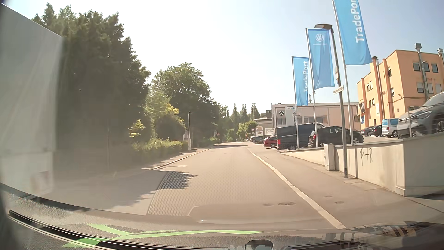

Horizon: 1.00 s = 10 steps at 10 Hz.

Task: Follow the waypoints while adhering to traffic rules and regulations

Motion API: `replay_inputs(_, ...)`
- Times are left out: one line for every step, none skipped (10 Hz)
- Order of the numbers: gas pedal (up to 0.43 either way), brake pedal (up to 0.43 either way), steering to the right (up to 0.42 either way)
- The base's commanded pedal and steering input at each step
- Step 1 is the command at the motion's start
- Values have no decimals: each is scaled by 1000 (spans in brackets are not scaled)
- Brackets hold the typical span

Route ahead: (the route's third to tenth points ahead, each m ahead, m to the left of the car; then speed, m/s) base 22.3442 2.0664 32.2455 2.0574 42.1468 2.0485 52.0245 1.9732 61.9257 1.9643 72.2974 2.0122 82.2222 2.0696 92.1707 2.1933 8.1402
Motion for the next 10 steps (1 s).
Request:
replay_inputs(169,0,-8)
replay_inputs(157,0,-8)
replay_inputs(157,0,-8)
replay_inputs(157,0,-8)
replay_inputs(157,0,-8)
replay_inputs(157,0,-8)
replay_inputs(157,0,-8)
replay_inputs(157,0,-8)
replay_inputs(157,0,-8)
replay_inputs(157,0,-8)
